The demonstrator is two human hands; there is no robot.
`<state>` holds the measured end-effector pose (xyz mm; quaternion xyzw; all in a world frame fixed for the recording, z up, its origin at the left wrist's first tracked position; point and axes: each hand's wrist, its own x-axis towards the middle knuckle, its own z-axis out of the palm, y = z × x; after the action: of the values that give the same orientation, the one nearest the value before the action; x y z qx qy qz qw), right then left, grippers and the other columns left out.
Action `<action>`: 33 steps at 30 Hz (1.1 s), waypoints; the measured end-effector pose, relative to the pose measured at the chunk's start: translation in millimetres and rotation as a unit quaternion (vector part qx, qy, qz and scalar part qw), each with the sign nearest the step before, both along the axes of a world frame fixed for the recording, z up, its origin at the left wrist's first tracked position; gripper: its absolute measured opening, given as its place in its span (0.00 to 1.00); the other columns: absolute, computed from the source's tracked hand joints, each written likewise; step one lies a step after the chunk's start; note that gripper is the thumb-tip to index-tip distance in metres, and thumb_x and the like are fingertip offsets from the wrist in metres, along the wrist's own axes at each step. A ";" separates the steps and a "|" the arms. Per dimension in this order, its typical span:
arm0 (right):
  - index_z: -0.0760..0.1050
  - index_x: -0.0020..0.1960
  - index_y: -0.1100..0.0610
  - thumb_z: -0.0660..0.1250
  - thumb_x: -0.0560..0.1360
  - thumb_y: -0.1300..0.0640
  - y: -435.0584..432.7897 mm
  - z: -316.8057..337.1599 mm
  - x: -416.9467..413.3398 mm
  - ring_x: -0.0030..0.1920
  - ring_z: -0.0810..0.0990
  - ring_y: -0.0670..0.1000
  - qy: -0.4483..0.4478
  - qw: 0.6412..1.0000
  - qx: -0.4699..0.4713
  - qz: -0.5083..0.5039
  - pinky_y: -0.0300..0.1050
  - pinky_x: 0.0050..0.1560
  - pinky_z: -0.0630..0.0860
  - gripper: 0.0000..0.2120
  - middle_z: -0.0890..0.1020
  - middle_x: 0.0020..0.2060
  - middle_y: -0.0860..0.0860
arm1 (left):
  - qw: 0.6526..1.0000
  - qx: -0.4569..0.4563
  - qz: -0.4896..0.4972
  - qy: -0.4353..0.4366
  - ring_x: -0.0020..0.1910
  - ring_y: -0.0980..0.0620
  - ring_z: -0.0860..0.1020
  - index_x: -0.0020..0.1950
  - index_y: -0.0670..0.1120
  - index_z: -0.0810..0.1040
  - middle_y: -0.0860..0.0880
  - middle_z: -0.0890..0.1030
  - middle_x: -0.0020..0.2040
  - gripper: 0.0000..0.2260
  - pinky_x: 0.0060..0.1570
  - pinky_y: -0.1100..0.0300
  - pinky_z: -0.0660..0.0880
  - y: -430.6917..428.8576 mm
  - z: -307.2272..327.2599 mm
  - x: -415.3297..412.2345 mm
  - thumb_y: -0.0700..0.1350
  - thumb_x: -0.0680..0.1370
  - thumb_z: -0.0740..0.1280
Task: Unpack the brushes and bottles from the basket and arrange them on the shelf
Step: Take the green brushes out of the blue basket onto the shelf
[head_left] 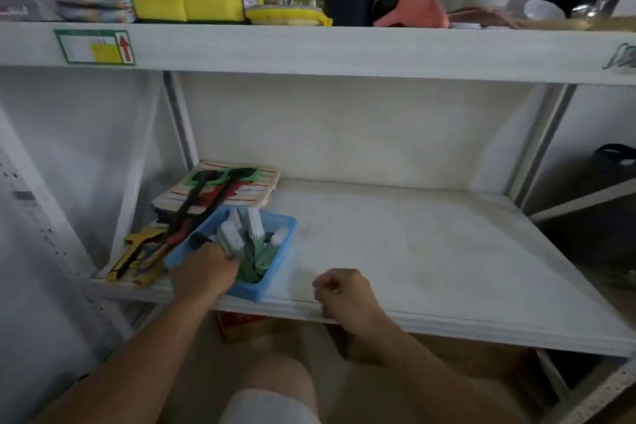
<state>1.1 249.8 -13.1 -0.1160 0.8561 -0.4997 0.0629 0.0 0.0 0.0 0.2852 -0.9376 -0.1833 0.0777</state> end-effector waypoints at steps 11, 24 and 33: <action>0.78 0.48 0.60 0.69 0.70 0.55 -119.5 -0.9 -54.1 0.50 0.74 0.60 0.271 0.889 0.364 0.059 0.53 0.48 0.73 0.10 0.80 0.47 0.59 | 0.990 0.017 0.082 -0.110 0.59 0.41 0.75 0.54 0.49 0.79 0.45 0.79 0.58 0.20 0.64 0.40 0.62 10.7 -23.0 -42.8 0.59 0.69 0.65; 0.76 0.34 0.59 0.71 0.67 0.63 -29.4 39.3 -80.3 0.24 0.77 0.56 0.404 0.900 0.073 -0.149 0.44 0.24 0.73 0.05 0.79 0.28 0.54 | 0.956 0.199 -0.033 0.212 0.35 0.52 0.73 0.43 0.47 0.74 0.50 0.75 0.36 0.12 0.34 0.56 0.66 81.5 36.4 -20.6 0.48 0.83 0.57; 0.81 0.48 0.55 0.70 0.75 0.62 256.9 28.5 -88.6 0.36 0.80 0.48 0.321 0.881 0.160 -0.310 0.49 0.38 0.79 0.04 0.84 0.37 0.49 | 0.833 0.526 -0.169 0.043 0.21 0.53 0.70 0.40 0.41 0.75 0.46 0.74 0.27 0.11 0.22 0.64 0.67 279.0 -12.8 -98.4 0.32 0.79 0.59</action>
<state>-87.5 506.7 15.4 0.0127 0.8900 -0.2856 -0.3552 -98.4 279.0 -12.8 0.1125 -0.7291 -0.6708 -0.0759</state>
